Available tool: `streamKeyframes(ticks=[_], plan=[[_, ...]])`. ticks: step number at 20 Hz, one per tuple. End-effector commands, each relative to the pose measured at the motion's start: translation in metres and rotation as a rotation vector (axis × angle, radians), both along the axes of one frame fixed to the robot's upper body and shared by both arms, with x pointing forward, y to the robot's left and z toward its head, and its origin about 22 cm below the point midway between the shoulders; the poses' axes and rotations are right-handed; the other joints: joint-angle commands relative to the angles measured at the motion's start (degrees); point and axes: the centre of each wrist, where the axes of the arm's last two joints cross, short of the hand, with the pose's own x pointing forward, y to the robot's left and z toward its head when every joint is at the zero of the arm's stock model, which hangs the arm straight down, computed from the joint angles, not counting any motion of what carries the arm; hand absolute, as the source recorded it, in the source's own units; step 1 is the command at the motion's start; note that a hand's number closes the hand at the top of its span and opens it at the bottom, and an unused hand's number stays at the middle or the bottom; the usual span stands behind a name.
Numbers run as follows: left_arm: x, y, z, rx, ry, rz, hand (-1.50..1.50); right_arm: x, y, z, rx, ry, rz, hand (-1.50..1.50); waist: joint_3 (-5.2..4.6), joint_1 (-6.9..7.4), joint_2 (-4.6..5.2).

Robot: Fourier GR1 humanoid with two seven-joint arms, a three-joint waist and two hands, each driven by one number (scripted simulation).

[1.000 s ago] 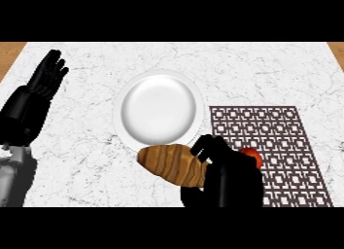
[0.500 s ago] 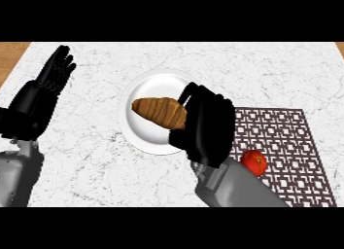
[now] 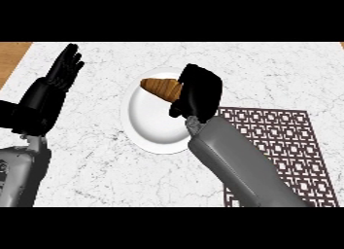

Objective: Pick the croissant from the placemat and place it in the plate

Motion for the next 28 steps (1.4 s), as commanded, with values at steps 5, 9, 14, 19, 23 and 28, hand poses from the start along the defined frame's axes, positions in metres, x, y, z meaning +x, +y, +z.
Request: streamKeyframes(ticks=[5,9,14,19,23,28], plan=[[0.002,0.005,0.011,0.006,-0.031,-0.025,0.0,0.032,-0.017,-0.03,0.258,0.037,-0.219,-1.5,0.09,1.87,0.31],[0.007,-0.011,0.015,0.001,-0.027,-0.045,0.0,0.035,-0.013,-0.034,0.348,-0.054,-0.152,-1.5,0.17,2.53,0.51],[0.009,-0.003,-0.002,0.003,-0.017,-0.02,0.0,0.045,-0.008,-0.024,0.431,-0.243,-0.169,-1.5,0.06,1.64,0.46],[0.004,-0.003,0.005,-0.001,-0.01,0.003,0.0,0.043,-0.003,-0.012,0.583,-0.358,-0.175,-1.5,0.11,0.82,-0.25],[-0.001,0.01,-0.005,0.005,-0.001,0.048,0.0,0.039,-0.005,-0.015,0.661,-0.398,-0.207,-1.5,0.05,-2.17,-0.98],[-0.003,0.021,-0.006,0.006,0.034,0.08,0.0,0.006,0.0,-0.043,0.721,-0.431,-0.185,-1.5,0.01,-3.9,-1.52]])
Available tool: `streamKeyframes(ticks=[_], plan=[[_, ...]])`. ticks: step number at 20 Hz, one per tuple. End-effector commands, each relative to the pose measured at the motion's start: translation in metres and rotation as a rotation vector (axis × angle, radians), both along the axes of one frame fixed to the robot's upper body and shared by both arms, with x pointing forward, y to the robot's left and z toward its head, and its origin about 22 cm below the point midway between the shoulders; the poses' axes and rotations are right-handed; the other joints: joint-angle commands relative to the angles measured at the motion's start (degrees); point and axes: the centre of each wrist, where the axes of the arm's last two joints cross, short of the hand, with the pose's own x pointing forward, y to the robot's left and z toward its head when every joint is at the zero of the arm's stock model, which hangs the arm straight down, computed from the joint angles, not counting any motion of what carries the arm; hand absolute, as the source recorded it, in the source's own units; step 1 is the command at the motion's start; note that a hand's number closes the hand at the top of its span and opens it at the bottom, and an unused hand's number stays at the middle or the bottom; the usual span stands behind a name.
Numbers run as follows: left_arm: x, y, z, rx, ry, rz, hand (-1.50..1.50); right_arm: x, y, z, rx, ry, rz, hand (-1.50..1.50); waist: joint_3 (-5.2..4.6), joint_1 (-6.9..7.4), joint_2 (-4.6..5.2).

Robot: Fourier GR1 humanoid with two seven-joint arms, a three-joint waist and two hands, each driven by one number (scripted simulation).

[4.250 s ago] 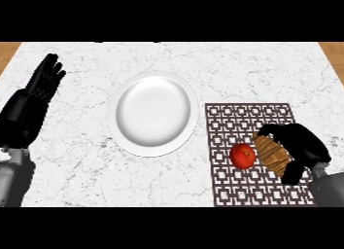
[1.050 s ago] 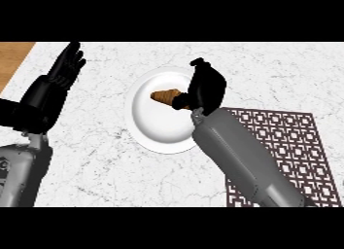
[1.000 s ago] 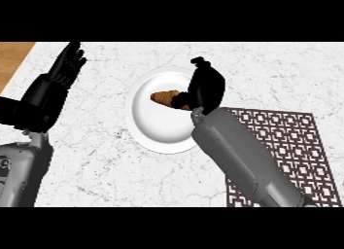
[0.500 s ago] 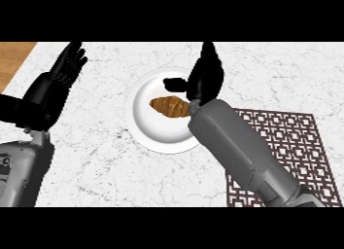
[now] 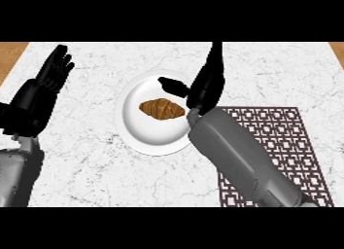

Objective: Pick the croissant from the placemat and place it in the plate

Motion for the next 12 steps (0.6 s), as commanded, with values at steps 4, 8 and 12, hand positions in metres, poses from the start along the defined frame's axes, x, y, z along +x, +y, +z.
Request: streamKeyframes(ticks=[4,8,12], plan=[[-0.014,0.016,0.001,0.005,0.029,0.052,0.0,-0.051,-0.015,-0.024,0.147,-0.099,-0.035,-1.5,-0.01,-3.62,-1.02],[-0.011,0.019,0.008,0.003,0.021,0.06,0.0,-0.084,-0.048,-0.025,0.12,-0.078,-0.006,-1.5,-0.01,-3.3,-0.62],[-0.019,0.039,-0.007,-0.011,0.011,0.047,0.0,-0.118,-0.079,-0.036,0.078,-0.107,-0.024,-1.5,-0.02,-2.71,-0.37]])
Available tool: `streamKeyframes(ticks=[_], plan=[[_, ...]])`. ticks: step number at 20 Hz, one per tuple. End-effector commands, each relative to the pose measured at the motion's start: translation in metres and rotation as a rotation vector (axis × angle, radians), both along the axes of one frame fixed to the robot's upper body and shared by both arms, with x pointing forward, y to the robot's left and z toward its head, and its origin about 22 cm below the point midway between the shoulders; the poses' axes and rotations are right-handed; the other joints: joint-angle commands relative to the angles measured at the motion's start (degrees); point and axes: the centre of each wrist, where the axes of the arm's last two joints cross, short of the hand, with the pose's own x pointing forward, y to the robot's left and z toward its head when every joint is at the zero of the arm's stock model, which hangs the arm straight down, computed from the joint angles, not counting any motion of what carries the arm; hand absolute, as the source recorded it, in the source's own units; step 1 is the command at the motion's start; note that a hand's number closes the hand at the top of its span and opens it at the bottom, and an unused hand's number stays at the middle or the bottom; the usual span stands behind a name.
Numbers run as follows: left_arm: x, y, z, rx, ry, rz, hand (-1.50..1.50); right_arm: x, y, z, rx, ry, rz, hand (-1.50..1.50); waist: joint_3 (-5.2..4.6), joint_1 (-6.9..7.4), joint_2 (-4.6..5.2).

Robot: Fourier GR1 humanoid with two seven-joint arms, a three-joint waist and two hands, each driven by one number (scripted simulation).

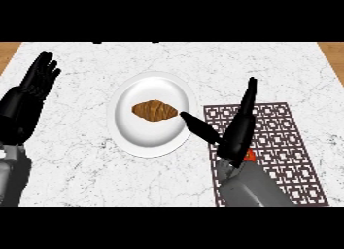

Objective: Pick the croissant from the placemat and place it in the plate

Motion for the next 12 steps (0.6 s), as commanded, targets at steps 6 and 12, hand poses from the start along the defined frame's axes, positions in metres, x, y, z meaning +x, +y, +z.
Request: streamKeyframes(ticks=[6,12], plan=[[-0.012,-0.024,-0.004,0.007,-0.011,-0.011,0.0,-0.095,-0.062,-0.001,-0.017,0.03,0.01,-1.5,0.04,0.2,0.16],[-0.012,-0.006,-0.004,0.004,-0.005,-0.013,0.0,-0.116,-0.067,0.0,-0.121,0.005,-0.024,-1.5,0.0,0.55,0.24]])
